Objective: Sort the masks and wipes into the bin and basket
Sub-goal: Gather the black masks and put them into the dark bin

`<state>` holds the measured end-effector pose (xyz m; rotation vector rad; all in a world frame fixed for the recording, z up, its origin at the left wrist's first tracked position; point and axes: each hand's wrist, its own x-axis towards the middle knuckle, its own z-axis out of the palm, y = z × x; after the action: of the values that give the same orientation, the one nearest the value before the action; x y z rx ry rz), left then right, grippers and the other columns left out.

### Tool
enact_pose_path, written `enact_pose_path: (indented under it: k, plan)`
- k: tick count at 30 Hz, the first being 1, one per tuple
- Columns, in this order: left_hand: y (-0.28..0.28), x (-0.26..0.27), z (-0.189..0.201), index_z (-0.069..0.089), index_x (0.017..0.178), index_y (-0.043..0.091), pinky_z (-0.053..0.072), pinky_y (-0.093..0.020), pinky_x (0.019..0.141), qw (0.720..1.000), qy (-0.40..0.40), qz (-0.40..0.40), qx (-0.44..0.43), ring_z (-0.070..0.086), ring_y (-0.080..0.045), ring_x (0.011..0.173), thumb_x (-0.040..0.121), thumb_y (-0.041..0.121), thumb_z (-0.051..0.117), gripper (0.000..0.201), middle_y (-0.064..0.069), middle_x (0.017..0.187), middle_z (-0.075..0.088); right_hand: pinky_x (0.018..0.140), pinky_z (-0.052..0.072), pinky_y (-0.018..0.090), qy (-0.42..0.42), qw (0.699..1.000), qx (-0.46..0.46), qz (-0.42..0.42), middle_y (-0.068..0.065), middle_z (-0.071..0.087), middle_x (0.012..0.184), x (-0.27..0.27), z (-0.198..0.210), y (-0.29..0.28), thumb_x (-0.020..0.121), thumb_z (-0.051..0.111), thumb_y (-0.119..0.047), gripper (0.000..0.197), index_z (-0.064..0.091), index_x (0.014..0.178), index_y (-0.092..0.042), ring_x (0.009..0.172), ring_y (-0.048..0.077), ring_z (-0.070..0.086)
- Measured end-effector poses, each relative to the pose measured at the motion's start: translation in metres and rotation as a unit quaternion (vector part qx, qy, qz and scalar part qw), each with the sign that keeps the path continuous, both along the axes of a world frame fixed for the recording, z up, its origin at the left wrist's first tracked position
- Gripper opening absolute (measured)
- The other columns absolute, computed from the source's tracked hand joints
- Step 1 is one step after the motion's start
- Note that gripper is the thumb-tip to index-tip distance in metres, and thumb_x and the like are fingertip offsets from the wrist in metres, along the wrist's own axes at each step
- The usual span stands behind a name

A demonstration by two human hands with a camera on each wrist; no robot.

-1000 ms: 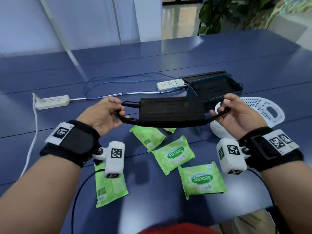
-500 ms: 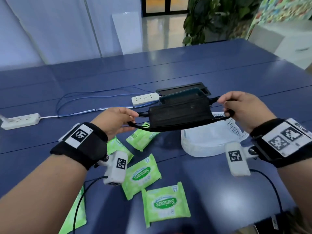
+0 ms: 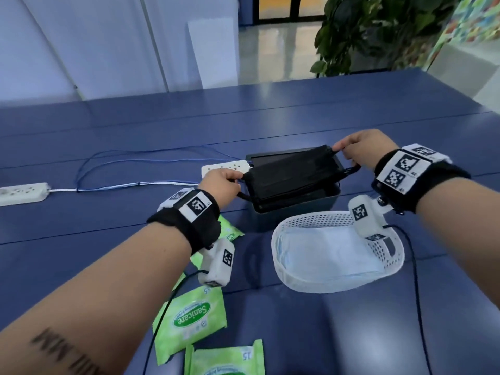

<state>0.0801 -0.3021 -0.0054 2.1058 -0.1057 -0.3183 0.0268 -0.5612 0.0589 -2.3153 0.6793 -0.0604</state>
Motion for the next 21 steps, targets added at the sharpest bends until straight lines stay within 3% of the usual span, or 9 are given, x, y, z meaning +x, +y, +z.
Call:
enact_pose_path:
  k: [2, 6, 10, 12, 13, 15, 17, 19, 21]
  plan:
    - [-0.007, 0.003, -0.01, 0.066, 0.115, 0.011, 0.051, -0.032, 0.091, 0.999, -0.021, 0.006, 0.038, 0.06, -0.023, 0.089, 0.085, -0.005, 0.051, 0.037, -0.007, 0.091, 0.062, 0.054, 0.037, 0.02, 0.007, 1.0, -0.002, 0.01, 0.0, 0.054, 0.067, 0.011, -0.01, -0.003, 0.091, 0.044, -0.004, 0.028, 0.068, 0.096, -0.016, 0.059, 0.015, 0.048]
    - [-0.018, 0.008, -0.029, 0.064, 0.121, 0.009, 0.049, -0.032, 0.086, 0.996, -0.014, -0.032, 0.076, 0.064, -0.027, 0.089, 0.086, 0.001, 0.055, 0.037, -0.014, 0.1, 0.066, 0.075, 0.042, 0.025, 0.055, 0.997, -0.037, 0.041, 0.008, 0.062, 0.093, 0.029, -0.032, -0.01, 0.09, 0.048, -0.008, 0.025, 0.07, 0.099, -0.016, 0.082, 0.021, 0.055]
    - [-0.025, 0.018, -0.038, 0.064, 0.121, 0.009, 0.049, -0.025, 0.086, 0.995, 0.001, -0.062, 0.078, 0.061, -0.024, 0.084, 0.086, 0.009, 0.06, 0.035, -0.008, 0.093, 0.062, 0.074, 0.045, 0.027, 0.124, 0.986, -0.066, 0.093, 0.008, 0.063, 0.093, 0.04, -0.05, -0.019, 0.087, 0.057, -0.015, 0.015, 0.066, 0.099, -0.017, 0.081, 0.022, 0.058]
    - [-0.026, 0.022, -0.035, 0.065, 0.12, 0.013, 0.038, -0.017, 0.079, 0.99, -0.035, -0.072, 0.117, 0.055, -0.019, 0.088, 0.088, 0.014, 0.06, 0.033, -0.005, 0.099, 0.052, 0.079, 0.044, 0.028, 0.165, 0.967, -0.131, 0.144, 0.012, 0.057, 0.113, 0.044, -0.056, -0.021, 0.084, 0.062, -0.021, 0.021, 0.061, 0.105, -0.022, 0.094, 0.025, 0.057]
    - [-0.025, 0.023, -0.033, 0.064, 0.121, 0.017, 0.035, -0.017, 0.081, 0.984, -0.052, -0.084, 0.146, 0.054, -0.019, 0.093, 0.088, 0.018, 0.06, 0.033, -0.004, 0.103, 0.048, 0.088, 0.042, 0.031, 0.175, 0.953, -0.178, 0.175, 0.012, 0.049, 0.125, 0.045, -0.058, -0.021, 0.083, 0.064, -0.025, 0.03, 0.058, 0.112, -0.023, 0.108, 0.028, 0.052]
    - [-0.025, 0.021, -0.03, 0.054, 0.13, 0.029, 0.037, -0.024, 0.096, 0.964, -0.064, -0.122, 0.228, 0.051, -0.026, 0.112, 0.087, 0.03, 0.061, 0.044, -0.007, 0.12, 0.043, 0.105, 0.031, 0.036, 0.174, 0.925, -0.235, 0.24, 0.009, 0.03, 0.145, 0.045, -0.061, -0.016, 0.083, 0.065, -0.037, 0.053, 0.047, 0.13, -0.023, 0.132, 0.03, 0.031]
    - [-0.027, 0.014, -0.029, 0.032, 0.142, 0.041, 0.032, -0.039, 0.109, 0.927, -0.083, -0.161, 0.328, 0.034, -0.031, 0.132, 0.085, 0.046, 0.059, 0.063, -0.011, 0.145, 0.024, 0.113, 0.021, 0.038, 0.19, 0.897, -0.251, 0.31, 0.004, 0.012, 0.157, 0.041, -0.063, -0.007, 0.084, 0.059, -0.052, 0.075, 0.028, 0.145, -0.022, 0.143, 0.027, 0.015]
    - [-0.033, 0.009, -0.031, 0.012, 0.148, 0.042, 0.015, -0.045, 0.117, 0.88, -0.155, -0.221, 0.392, 0.009, -0.03, 0.145, 0.084, 0.058, 0.053, 0.078, -0.01, 0.158, -0.004, 0.117, 0.015, 0.04, 0.243, 0.862, -0.26, 0.361, 0.002, -0.004, 0.16, 0.036, -0.067, 0.0, 0.082, 0.049, -0.065, 0.09, 0.009, 0.151, -0.022, 0.147, 0.023, 0.003]
    - [-0.043, 0.01, -0.035, 0.002, 0.151, 0.035, -0.002, -0.045, 0.119, 0.829, -0.205, -0.309, 0.419, -0.009, -0.027, 0.147, 0.084, 0.062, 0.05, 0.087, -0.009, 0.158, -0.018, 0.118, 0.014, 0.041, 0.306, 0.827, -0.268, 0.388, -0.001, -0.015, 0.159, 0.031, -0.073, 0.002, 0.079, 0.045, -0.071, 0.1, -0.007, 0.151, -0.024, 0.147, 0.02, -0.004]
